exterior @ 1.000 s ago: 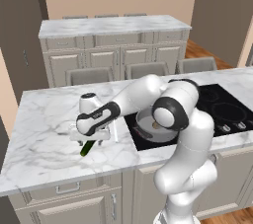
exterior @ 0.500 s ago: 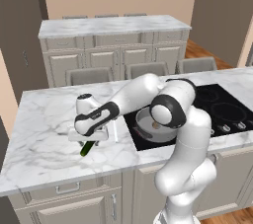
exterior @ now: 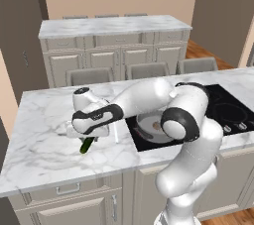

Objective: Put the cucumber and garlic in the pot. Retrieve the spatula and lightly stir the vegetables in the pot.

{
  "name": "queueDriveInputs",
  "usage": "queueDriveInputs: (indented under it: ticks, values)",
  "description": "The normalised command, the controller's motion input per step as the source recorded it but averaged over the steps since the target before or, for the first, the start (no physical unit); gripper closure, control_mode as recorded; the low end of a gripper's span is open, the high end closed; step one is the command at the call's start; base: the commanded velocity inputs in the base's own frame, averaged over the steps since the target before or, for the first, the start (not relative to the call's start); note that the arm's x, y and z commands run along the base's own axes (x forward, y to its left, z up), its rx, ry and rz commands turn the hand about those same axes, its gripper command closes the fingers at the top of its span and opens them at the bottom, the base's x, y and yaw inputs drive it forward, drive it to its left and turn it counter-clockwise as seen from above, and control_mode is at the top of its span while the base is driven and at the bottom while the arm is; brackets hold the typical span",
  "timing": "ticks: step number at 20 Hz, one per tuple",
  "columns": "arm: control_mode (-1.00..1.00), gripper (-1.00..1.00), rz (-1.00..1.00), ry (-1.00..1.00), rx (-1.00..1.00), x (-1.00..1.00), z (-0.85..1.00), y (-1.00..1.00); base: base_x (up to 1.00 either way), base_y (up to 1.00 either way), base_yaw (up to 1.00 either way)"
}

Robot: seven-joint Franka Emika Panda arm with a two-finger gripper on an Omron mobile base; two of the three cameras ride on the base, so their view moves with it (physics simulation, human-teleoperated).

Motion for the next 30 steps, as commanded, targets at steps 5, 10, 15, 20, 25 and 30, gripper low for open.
queueDriveInputs:
  ticks: [5, 10, 15, 20, 25, 30]
  values:
    - [-1.0, 1.0, 0.06, -0.12, 0.0, -0.12, 0.93, -0.66, 0.0, 0.0, 0.0]
    - [-1.0, 1.0, 0.1, -0.09, 0.17, 0.0, 0.47, -0.99, 0.0, 0.0, 0.0]
    - [-1.0, 1.0, 0.08, -0.06, 0.28, 0.0, 0.17, -1.0, 0.0, 0.0, 0.0]
    - [-1.0, 1.0, 0.04, 0.0, 0.21, 0.13, 0.03, -1.0, 0.0, 0.0, 0.0]
    - [-1.0, 1.0, 0.11, 0.14, -0.05, 0.37, 0.26, -0.7, 0.0, 0.0, 0.0]
    - [-1.0, 1.0, 0.11, 0.44, -0.3, 0.4, 0.04, -0.29, 0.0, 0.0, 0.0]
